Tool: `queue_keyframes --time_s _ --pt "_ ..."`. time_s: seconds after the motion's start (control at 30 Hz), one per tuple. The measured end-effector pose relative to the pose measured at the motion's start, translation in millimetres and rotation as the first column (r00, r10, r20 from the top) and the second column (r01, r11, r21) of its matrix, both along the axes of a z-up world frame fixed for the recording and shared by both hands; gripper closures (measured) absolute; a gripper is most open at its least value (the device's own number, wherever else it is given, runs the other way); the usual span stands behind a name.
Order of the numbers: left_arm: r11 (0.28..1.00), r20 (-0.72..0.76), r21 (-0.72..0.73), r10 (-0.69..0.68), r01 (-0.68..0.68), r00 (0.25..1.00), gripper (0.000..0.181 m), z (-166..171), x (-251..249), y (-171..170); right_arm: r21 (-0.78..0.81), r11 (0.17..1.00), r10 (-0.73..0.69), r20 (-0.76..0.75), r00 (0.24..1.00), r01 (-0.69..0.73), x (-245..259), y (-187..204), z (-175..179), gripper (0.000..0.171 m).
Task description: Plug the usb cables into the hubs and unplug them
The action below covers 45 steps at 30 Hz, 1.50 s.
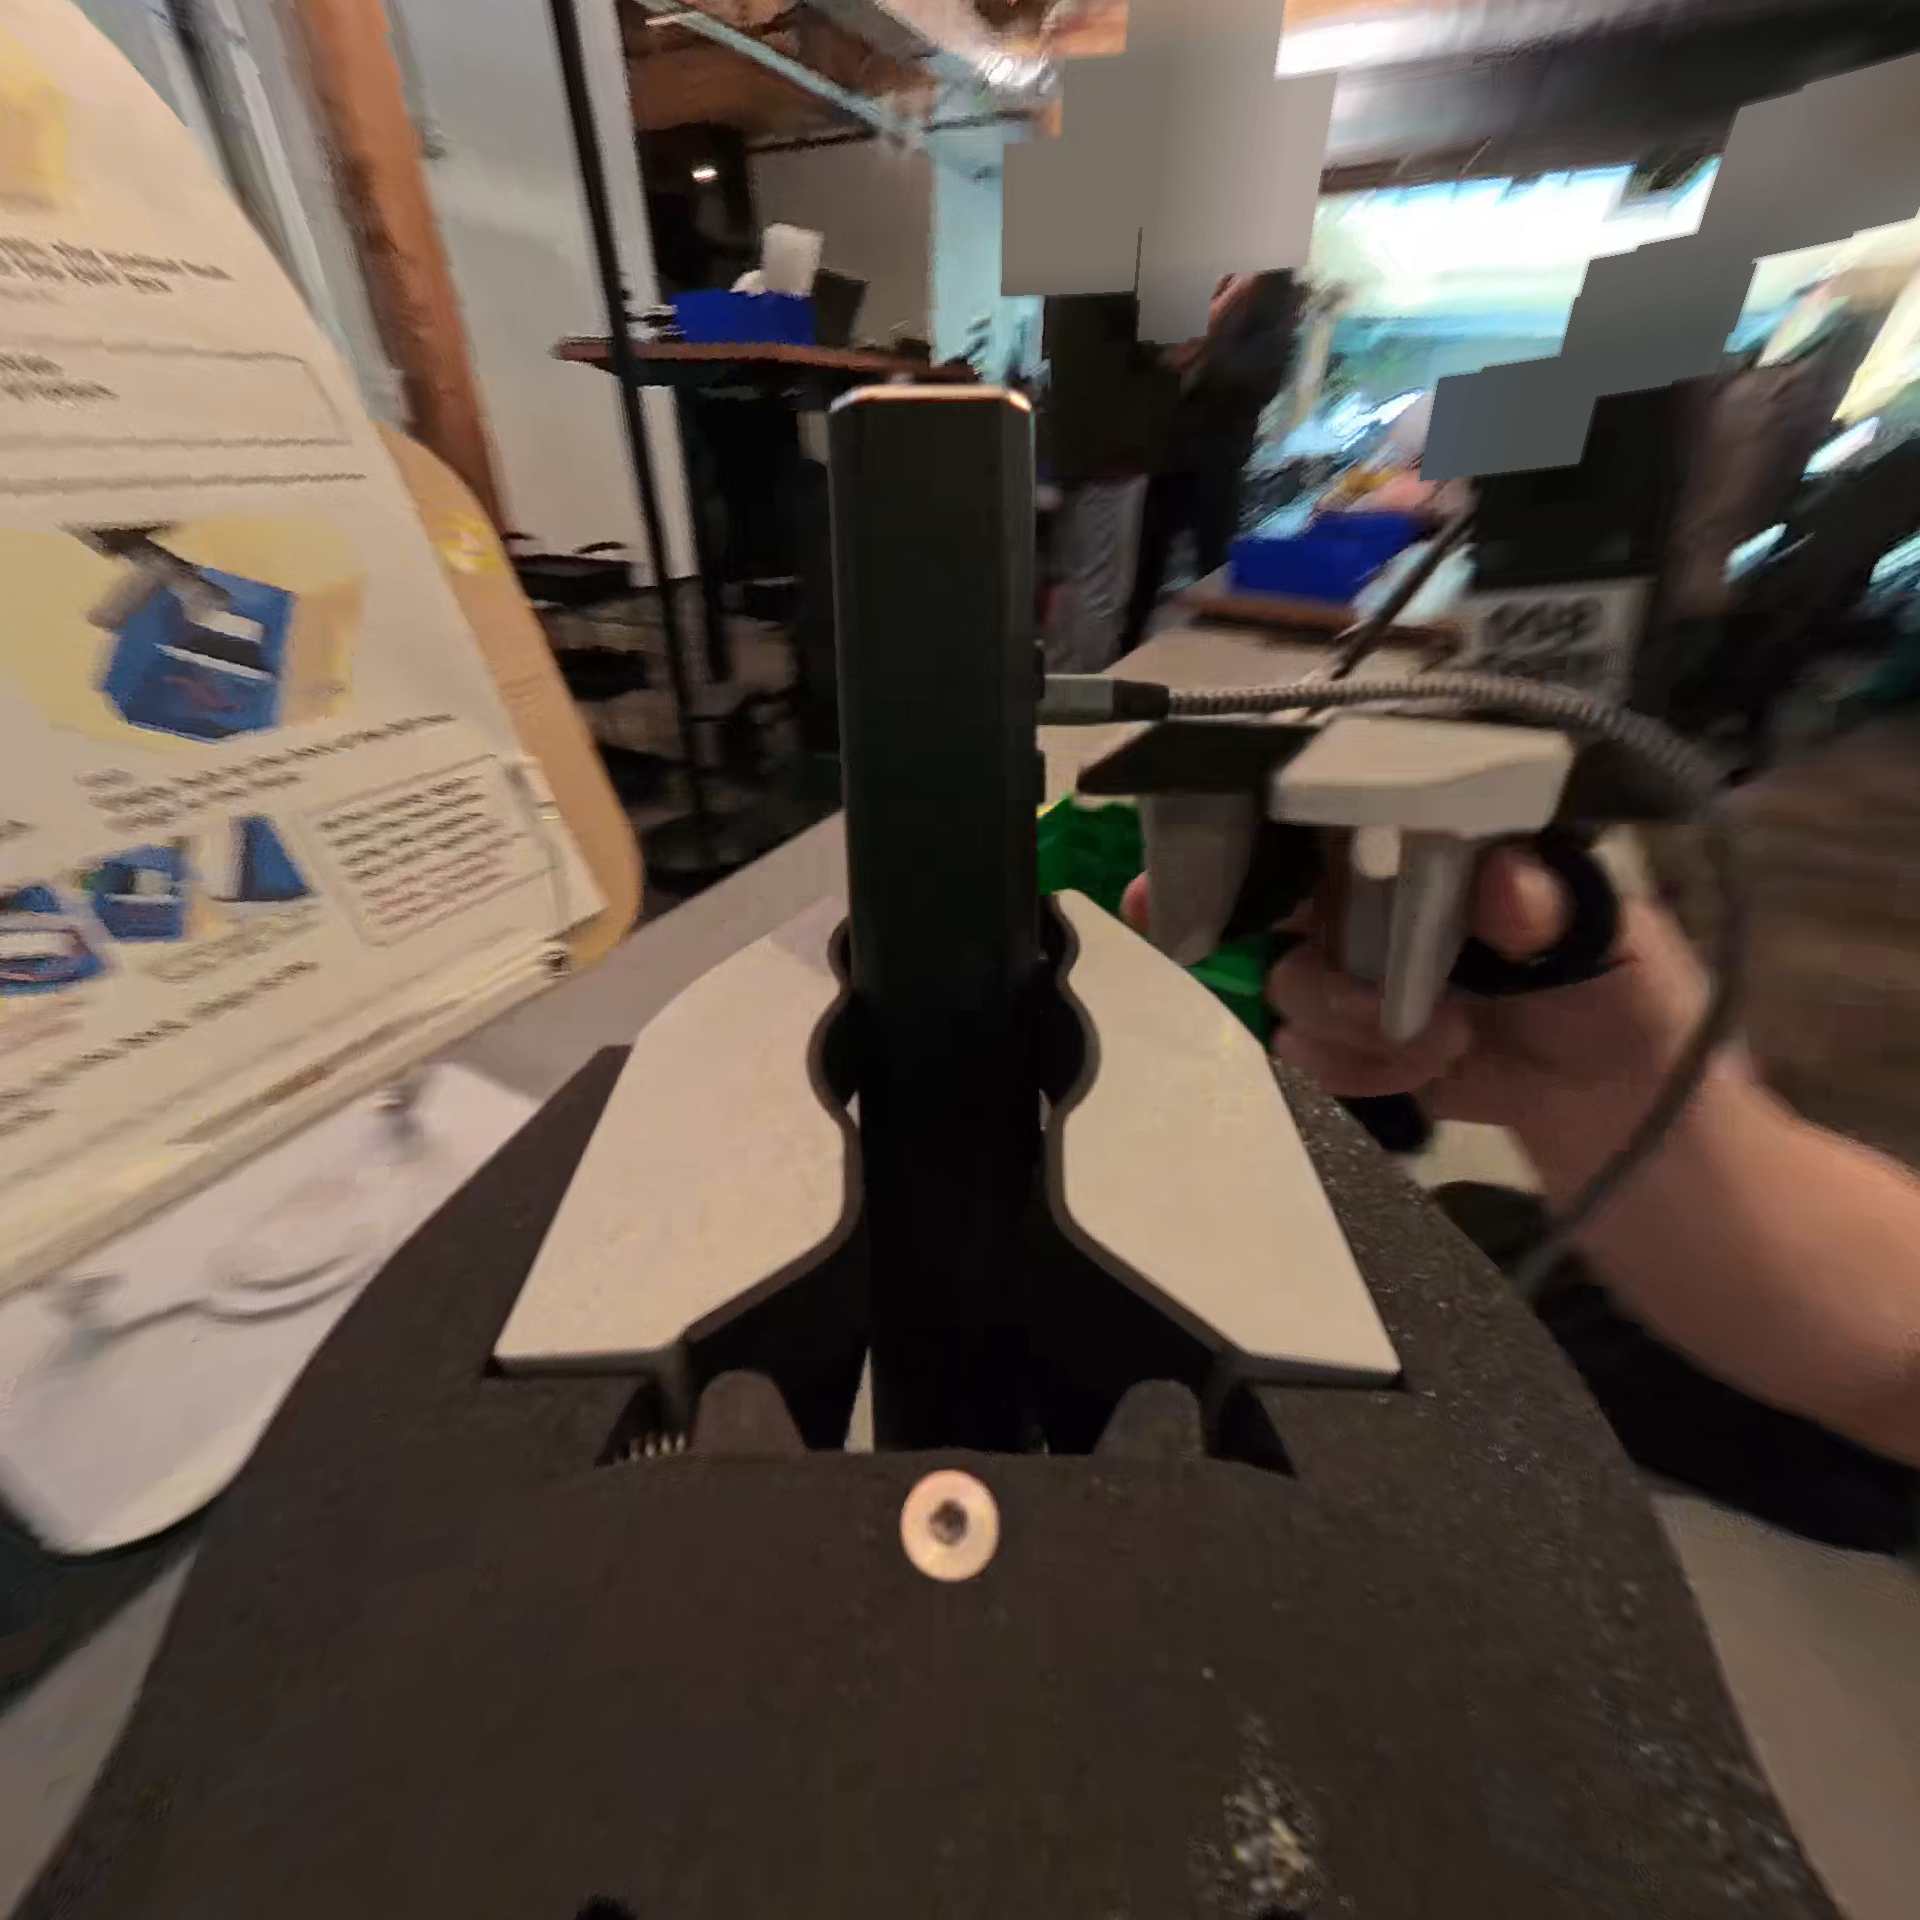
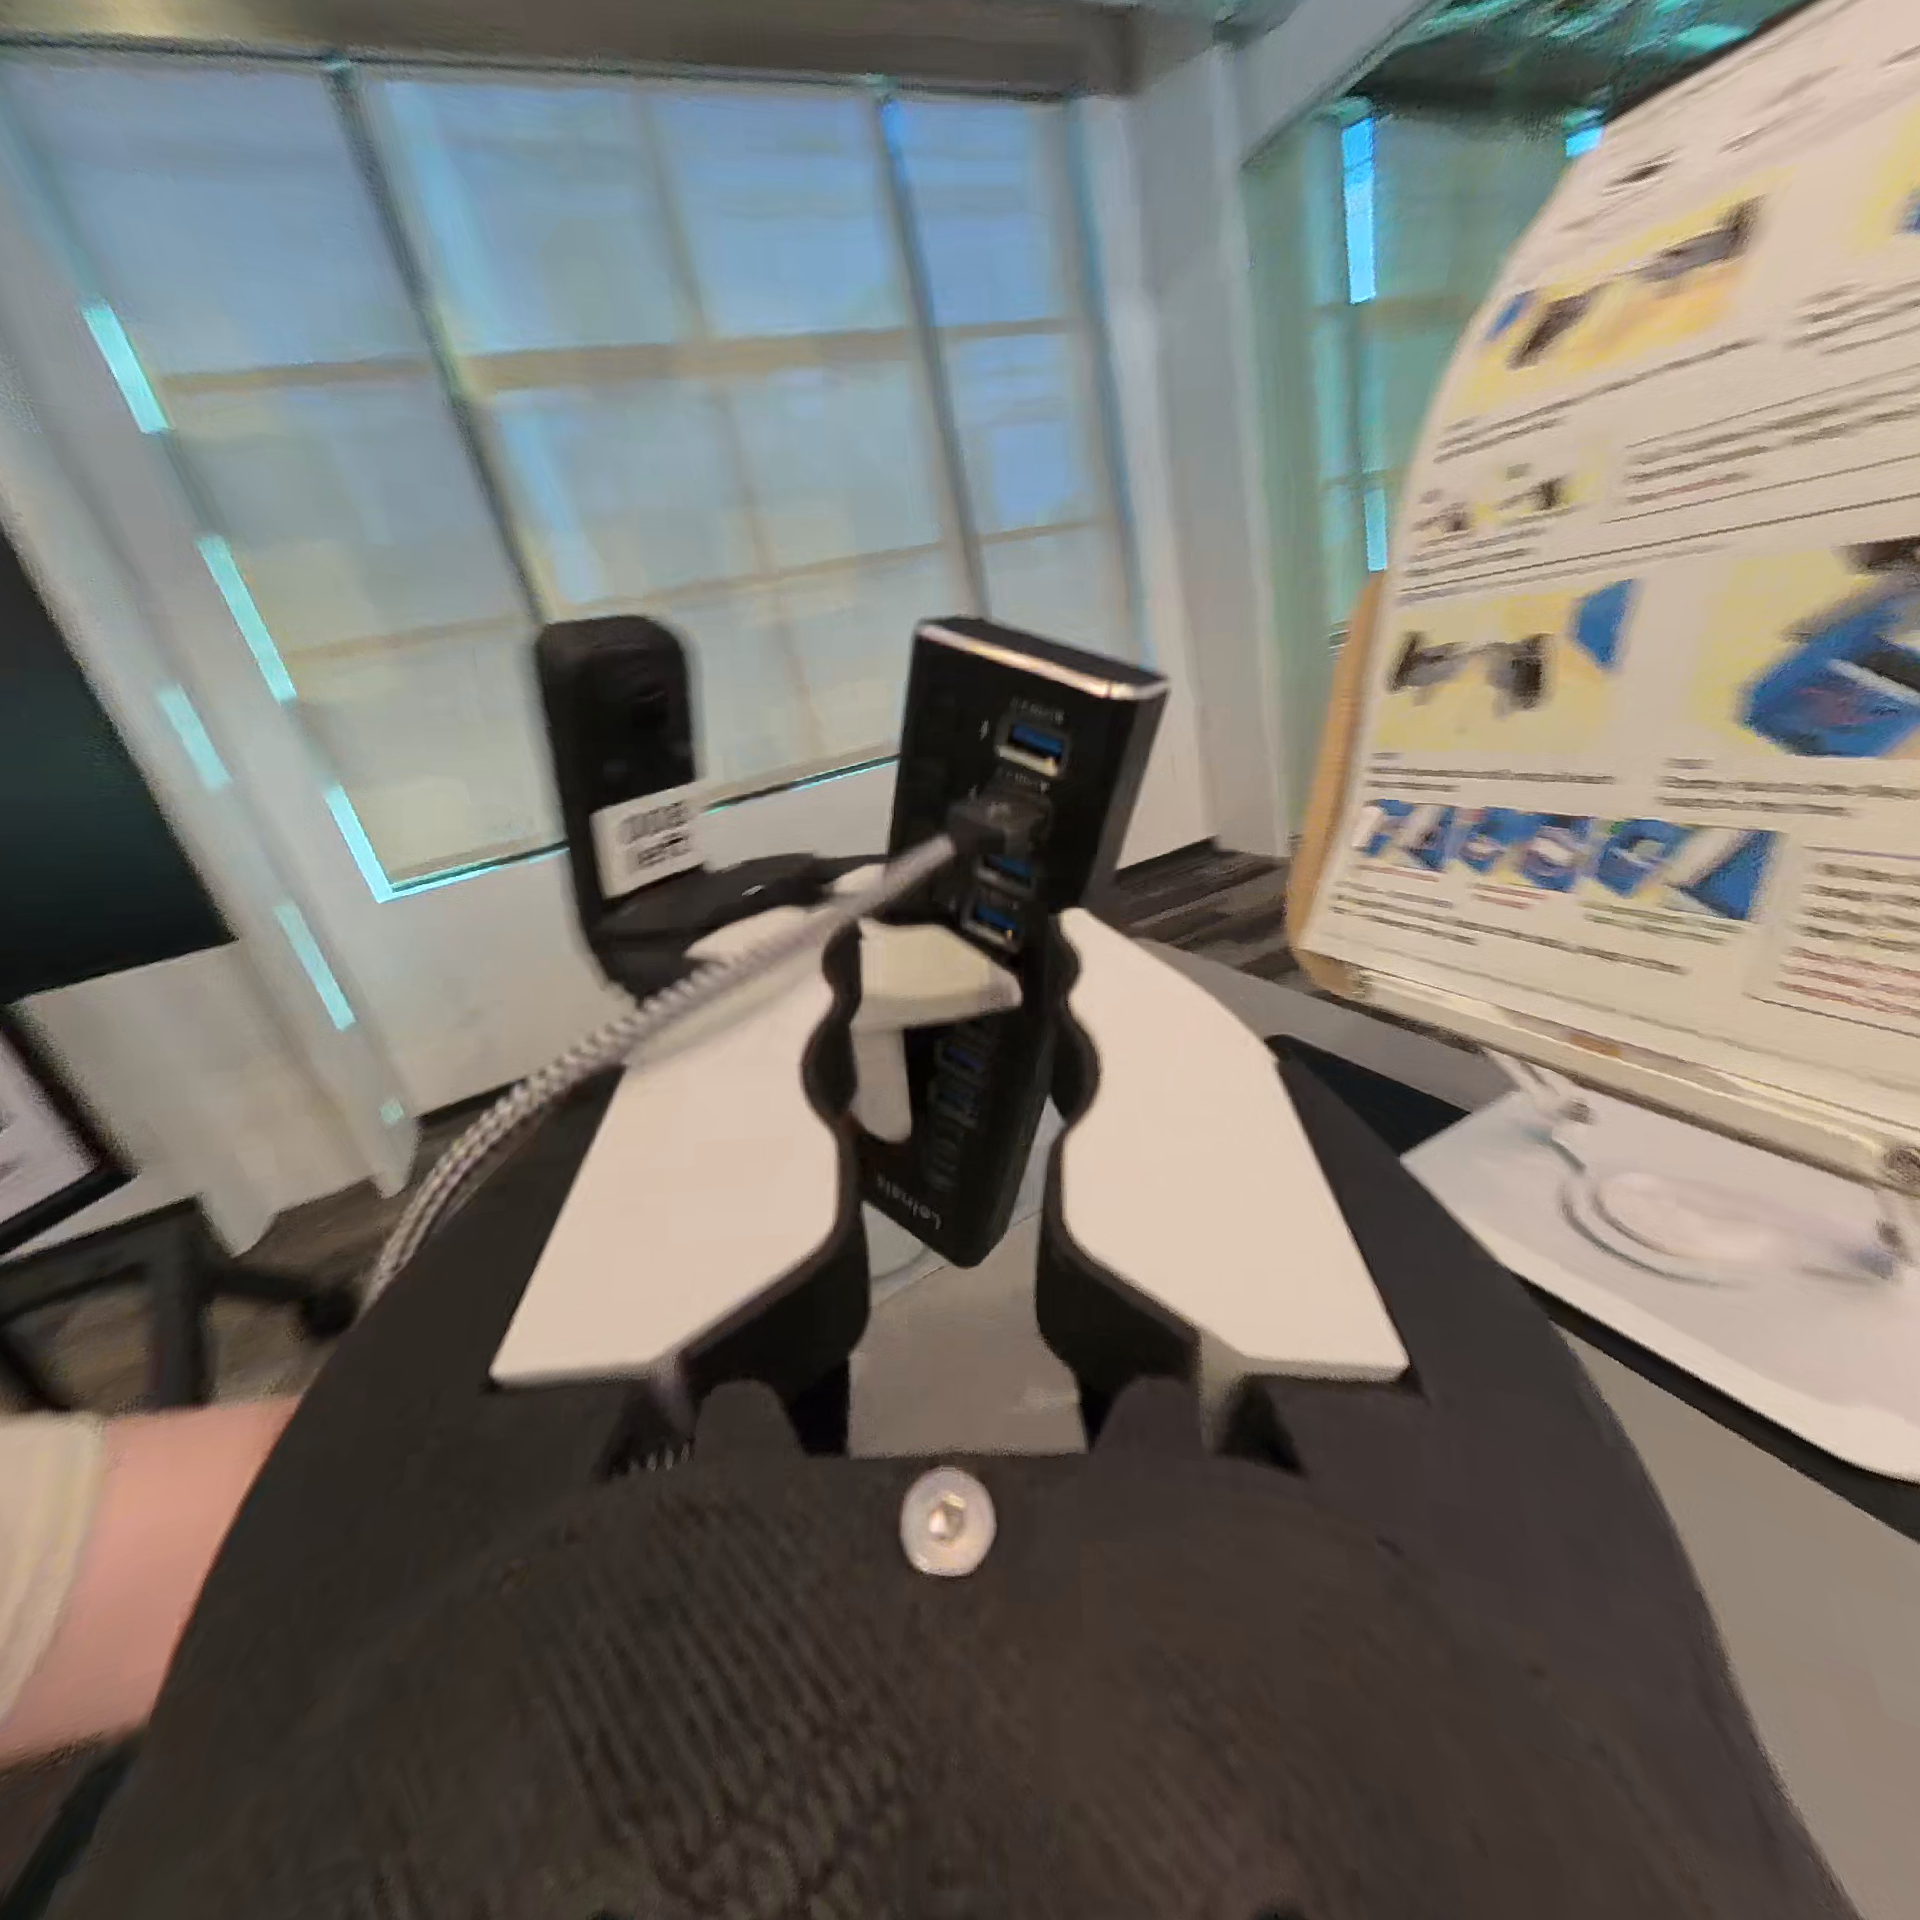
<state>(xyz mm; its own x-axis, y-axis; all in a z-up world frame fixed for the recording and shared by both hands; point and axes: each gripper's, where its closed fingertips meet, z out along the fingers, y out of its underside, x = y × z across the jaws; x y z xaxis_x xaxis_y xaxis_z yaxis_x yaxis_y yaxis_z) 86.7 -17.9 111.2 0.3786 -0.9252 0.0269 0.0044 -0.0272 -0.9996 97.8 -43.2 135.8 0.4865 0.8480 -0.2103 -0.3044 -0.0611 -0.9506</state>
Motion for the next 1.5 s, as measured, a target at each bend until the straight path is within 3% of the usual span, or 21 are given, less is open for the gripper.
queue_keyframes --time_s 0.03,0.13,0.33,0.4,0.43,0.57,0.63,0.7,0.8,0.97,1.03,1.17,1.27,1.4,1.5 --pt "0.995 0.066 -0.069 -0.072 0.077 0.995 0.15 7 -4 -6 0.015 0.999 0.044 0.016 0.999 -0.044 -1 -5 3 0.134" --pt "0.954 0.173 -0.162 -0.226 0.254 0.959 0.151 21 -13 -21 0.092 0.995 0.04 0.052 0.998 -0.044 4 -6 4 0.134" --pt "0.886 0.014 -0.222 -0.414 0.406 0.91 0.151 -4 17 -54 0.016 0.986 0.167 -0.021 0.986 -0.166 -13 -4 -8 0.121" --pt "0.847 0.038 -0.26 -0.47 0.463 0.882 0.151 -8 22 -60 -0.013 0.953 0.301 -0.068 0.951 -0.302 -16 -15 -7 0.142" --pt "0.828 0.041 -0.276 -0.497 0.488 0.867 0.15 -10 23 -62 -0.036 0.94 0.337 -0.062 0.939 -0.34 -15 -17 -8 0.143" --pt "0.878 -0.03 -0.265 -0.421 0.399 0.906 0.131 -11 -1 -44 -0.051 0.981 0.19 0.068 0.979 -0.186 -3 5 -22 0.143" --pt "0.92 -0.111 -0.267 -0.325 0.287 0.939 0.122 -15 -21 -35 -0.053 0.992 0.119 0.13 0.984 -0.113 8 16 -29 0.143" --pt "0.936 -0.25 -0.294 -0.27 0.193 0.93 0.114 -35 -33 -39 -0.058 0.994 0.101 0.133 0.986 -0.094 17 21 -30 0.144" --pt "0.919 -0.428 -0.355 -0.321 0.169 0.845 0.106 -75 -28 -64 -0.075 0.993 0.094 0.112 0.989 -0.086 27 27 -29 0.143" --pt "0.96 -0.63 -0.221 -0.276 0.173 0.726 0.087 -157 -12 -83 -0.085 0.994 0.081 0.142 0.987 -0.07 33 33 -32 0.143" --pt "0.96 -0.66 -0.234 -0.272 0.152 0.7 0.088 -191 -5 -79 -0.085 0.994 0.086 0.145 0.986 -0.074 33 32 -32 0.143" --pt "0.933 -0.691 -0.323 -0.345 0.156 0.635 0.071 -233 13 -69 -0.077 0.994 0.092 0.168 0.982 -0.08 36 29 -31 0.144" --pt "0.871 -0.689 -0.465 -0.467 0.157 0.554 0.083 -256 15 -72 -0.067 0.995 0.086 0.181 0.98 -0.075 40 27 -29 0.144" --pt "0.734 -0.539 -0.634 -0.645 0.244 0.542 0.171 -252 22 -97 -0.067 0.996 0.065 0.208 0.976 -0.052 51 28 -28 0.144" --pt "0.763 -0.566 -0.596 -0.62 0.249 0.543 0.178 -243 20 -96 -0.081 0.997 0.027 0.217 0.976 -0.01 70 34 -28 0.143"
